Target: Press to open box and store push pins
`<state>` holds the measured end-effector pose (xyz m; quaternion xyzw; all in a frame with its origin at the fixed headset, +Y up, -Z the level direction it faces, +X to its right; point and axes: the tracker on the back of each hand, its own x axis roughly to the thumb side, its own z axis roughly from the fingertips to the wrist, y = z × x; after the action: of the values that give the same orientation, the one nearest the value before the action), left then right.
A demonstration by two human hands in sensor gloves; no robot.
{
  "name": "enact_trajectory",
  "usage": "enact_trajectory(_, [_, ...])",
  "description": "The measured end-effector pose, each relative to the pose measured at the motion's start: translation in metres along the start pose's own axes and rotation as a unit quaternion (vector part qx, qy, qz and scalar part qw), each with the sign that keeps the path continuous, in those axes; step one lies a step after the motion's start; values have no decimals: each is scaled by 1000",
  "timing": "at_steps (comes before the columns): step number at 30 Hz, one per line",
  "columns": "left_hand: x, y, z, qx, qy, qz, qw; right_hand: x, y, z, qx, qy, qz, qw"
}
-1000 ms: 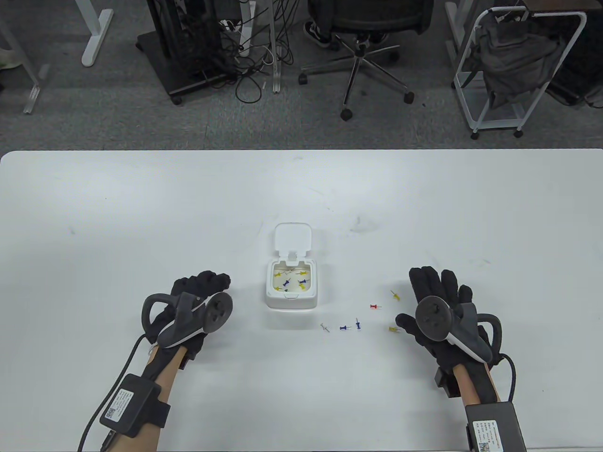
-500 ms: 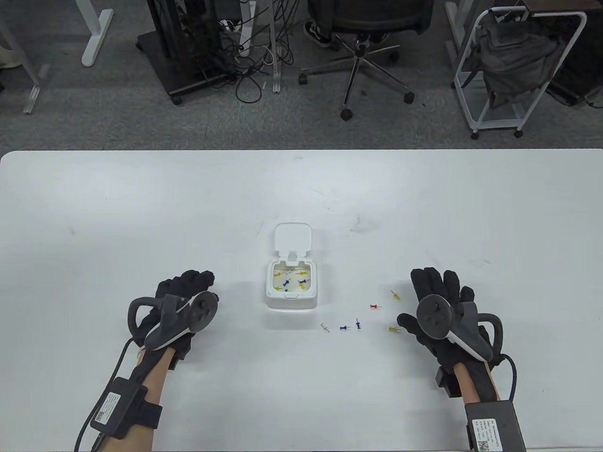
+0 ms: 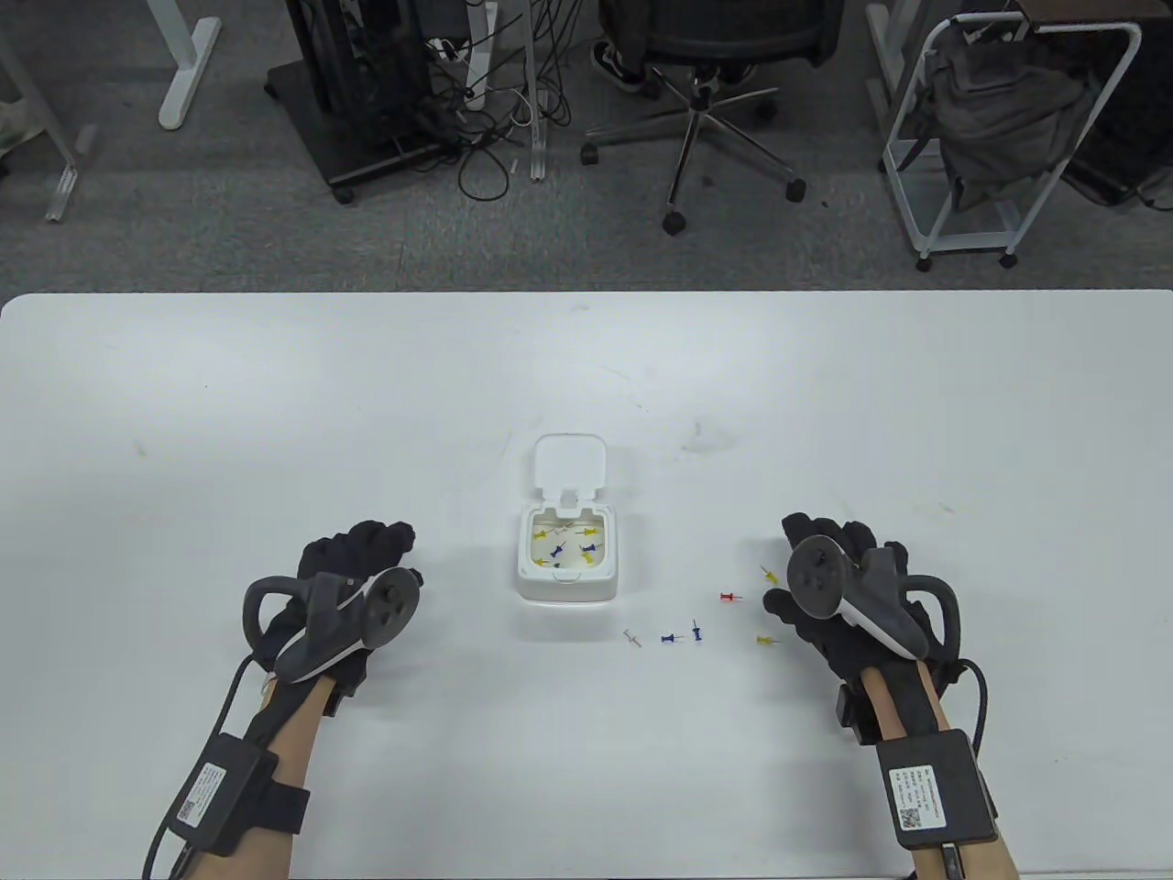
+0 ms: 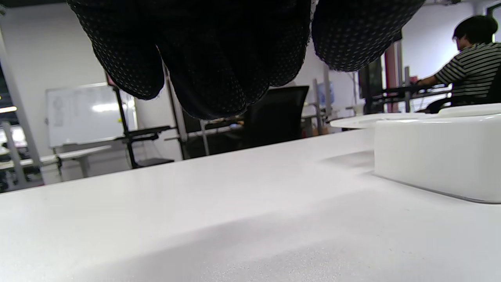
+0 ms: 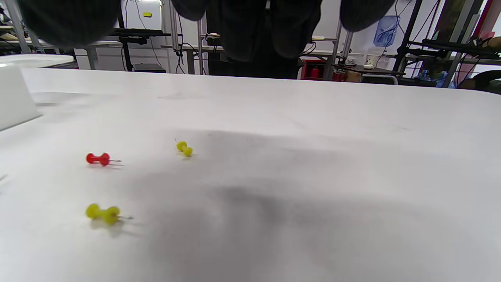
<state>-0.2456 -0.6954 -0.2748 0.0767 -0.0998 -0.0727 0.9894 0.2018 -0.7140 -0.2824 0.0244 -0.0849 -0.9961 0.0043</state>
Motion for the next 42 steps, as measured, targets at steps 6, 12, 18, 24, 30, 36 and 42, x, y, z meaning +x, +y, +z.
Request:
enact_trajectory(6, [0,-1,0,1,-2,-3,1000,13,8,-22,9,29,27,999])
enact_trajectory(12, [2,-1,-1,4,-7,-8,1000,24,17,-37,9,48,81,995])
enact_trajectory(18, [1,-1,0,5,-9,-12,1000,32,35,-48,13,56,98,994])
enact_trajectory(24, [-1,-1,0,3,-6,-12,1000,43,39,-49,-28,45,139,989])
enact_trajectory(30, [-2,-1,0,1,-6,-10,1000,45,42,-48,-33,39,164,985])
enact_trajectory(36, [-1,-2,0,0,-9,-17,1000,38,45,-50,-43,43,130,990])
enact_trajectory(42, [-3,-2,0,-2,-4,-15,1000,43,33,-52,-39,38,84,995])
